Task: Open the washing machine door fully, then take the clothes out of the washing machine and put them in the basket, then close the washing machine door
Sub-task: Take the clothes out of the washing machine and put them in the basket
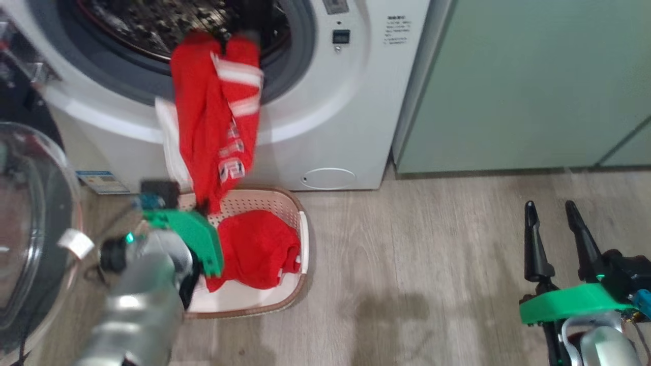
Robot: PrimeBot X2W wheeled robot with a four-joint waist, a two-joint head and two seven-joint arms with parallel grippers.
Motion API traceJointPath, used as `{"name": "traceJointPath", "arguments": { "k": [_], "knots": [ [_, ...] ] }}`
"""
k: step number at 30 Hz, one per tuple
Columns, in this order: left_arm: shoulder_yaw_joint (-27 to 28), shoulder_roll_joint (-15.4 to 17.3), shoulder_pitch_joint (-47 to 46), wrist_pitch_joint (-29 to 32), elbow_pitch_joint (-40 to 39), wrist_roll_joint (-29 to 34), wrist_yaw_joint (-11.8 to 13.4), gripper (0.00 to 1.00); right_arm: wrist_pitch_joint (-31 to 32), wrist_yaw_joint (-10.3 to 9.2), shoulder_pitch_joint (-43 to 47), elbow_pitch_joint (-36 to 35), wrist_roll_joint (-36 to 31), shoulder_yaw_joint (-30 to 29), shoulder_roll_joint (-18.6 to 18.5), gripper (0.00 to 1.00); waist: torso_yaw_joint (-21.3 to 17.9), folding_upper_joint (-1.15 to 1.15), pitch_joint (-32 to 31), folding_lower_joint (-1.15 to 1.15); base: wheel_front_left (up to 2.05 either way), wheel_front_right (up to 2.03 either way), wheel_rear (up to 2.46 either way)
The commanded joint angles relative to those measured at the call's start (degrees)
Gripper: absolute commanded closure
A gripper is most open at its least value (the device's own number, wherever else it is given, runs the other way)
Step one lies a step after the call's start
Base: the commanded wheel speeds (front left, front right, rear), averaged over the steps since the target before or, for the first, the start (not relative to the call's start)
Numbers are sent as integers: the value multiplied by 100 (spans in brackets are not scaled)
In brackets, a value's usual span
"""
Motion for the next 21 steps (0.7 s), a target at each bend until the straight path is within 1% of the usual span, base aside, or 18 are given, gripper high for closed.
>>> {"name": "traceJointPath", "arguments": {
  "k": [1, 8, 10, 16, 21],
  "knots": [
    [-6, 139, 69, 85, -152, -56, -34, 100, -36, -4, -13, -164, 48, 140, -105, 0, 121, 0, -106, 0, 0, 0, 0],
    [-215, 267, 467, 533, -112, -243, -35, 100, -36, -4, -81, -208, 65, 176, -153, 0, 46, 0, 92, 0, 0, 0, 0],
    [-284, 264, 530, 791, -91, -311, -35, 100, -36, -4, -108, -209, 70, 167, -166, 0, 2, 0, 161, 0, 0, 0, 0],
    [-329, 401, 554, 1110, -38, -466, -36, 100, -36, -4, -183, -228, 63, 164, -179, 0, -180, 0, 363, 0, 0, 0, 0],
    [-356, 487, 498, 1491, 20, -588, -36, 100, -36, -4, -314, -293, 53, 133, -165, 0, -345, 0, 705, 0, 0, 0, 0]
  ]
}}
